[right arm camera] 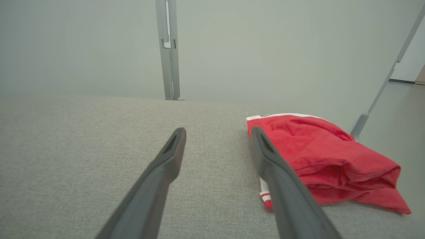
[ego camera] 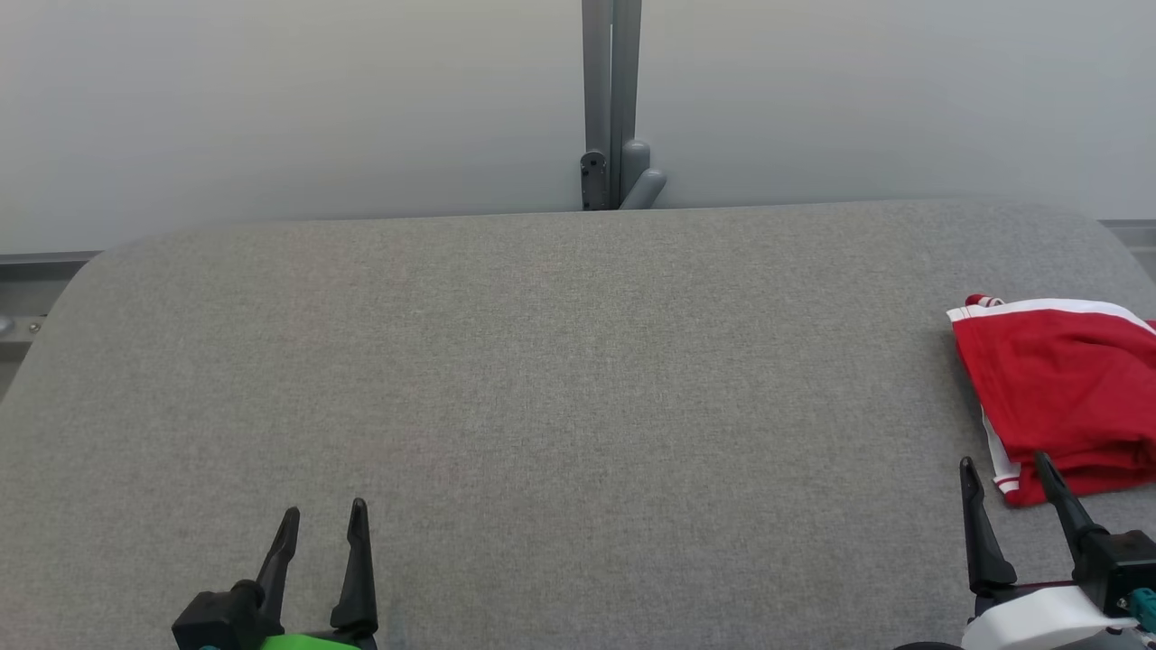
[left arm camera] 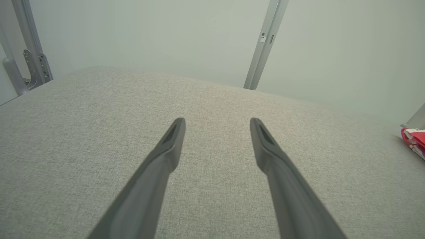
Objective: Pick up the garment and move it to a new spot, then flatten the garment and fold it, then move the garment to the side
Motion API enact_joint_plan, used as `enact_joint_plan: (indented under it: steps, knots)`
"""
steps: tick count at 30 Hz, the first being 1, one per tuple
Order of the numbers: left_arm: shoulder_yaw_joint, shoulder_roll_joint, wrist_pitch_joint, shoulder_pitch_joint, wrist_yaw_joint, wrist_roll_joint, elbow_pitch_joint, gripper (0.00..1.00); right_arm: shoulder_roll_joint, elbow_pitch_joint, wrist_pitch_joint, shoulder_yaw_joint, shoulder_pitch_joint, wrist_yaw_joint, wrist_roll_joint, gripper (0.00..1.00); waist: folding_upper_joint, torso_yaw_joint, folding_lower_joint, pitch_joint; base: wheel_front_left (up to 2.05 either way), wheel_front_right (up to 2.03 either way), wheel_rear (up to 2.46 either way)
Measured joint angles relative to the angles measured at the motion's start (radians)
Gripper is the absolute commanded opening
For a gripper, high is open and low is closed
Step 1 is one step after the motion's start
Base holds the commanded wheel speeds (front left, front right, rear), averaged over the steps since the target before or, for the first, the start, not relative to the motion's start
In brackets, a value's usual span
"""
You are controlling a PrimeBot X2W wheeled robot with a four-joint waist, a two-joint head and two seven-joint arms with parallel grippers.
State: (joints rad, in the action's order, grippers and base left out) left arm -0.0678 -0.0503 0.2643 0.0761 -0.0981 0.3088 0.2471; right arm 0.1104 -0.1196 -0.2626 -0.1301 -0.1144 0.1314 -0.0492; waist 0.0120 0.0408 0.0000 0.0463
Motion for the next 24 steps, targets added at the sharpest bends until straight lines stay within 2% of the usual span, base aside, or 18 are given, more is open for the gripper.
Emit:
enact_joint_plan:
  steps: [9, 18, 19, 24]
  knots:
    - [-0.003, 0.001, 0.000, 0.009, 0.002, 0.007, -0.015, 1.00, -0.012, 0.003, 0.000, -0.010, -0.002, -0.002, 0.011, 1.00, 0.0000, -0.010, 0.0000, 0.000, 0.00, 0.00, 0.00]
    - [-0.018, 0.001, 0.000, 0.009, 0.003, 0.005, -0.012, 1.00, -0.011, 0.005, 0.000, -0.004, -0.003, 0.000, 0.010, 1.00, 0.0000, -0.077, 0.0000, -0.002, 0.00, 0.00, 0.00]
    - [-0.021, 0.002, 0.000, 0.010, 0.002, -0.001, -0.008, 0.00, -0.012, 0.001, 0.000, 0.000, -0.004, 0.000, 0.009, 0.00, 0.0000, -0.079, 0.0000, -0.001, 0.00, 0.00, 0.00]
    - [-0.029, 0.005, 0.000, 0.027, 0.002, 0.000, 0.034, 0.00, -0.034, -0.044, 0.003, 0.005, -0.016, 0.000, 0.007, 0.00, 0.0000, -0.079, 0.0000, -0.002, 0.00, 0.00, 0.00]
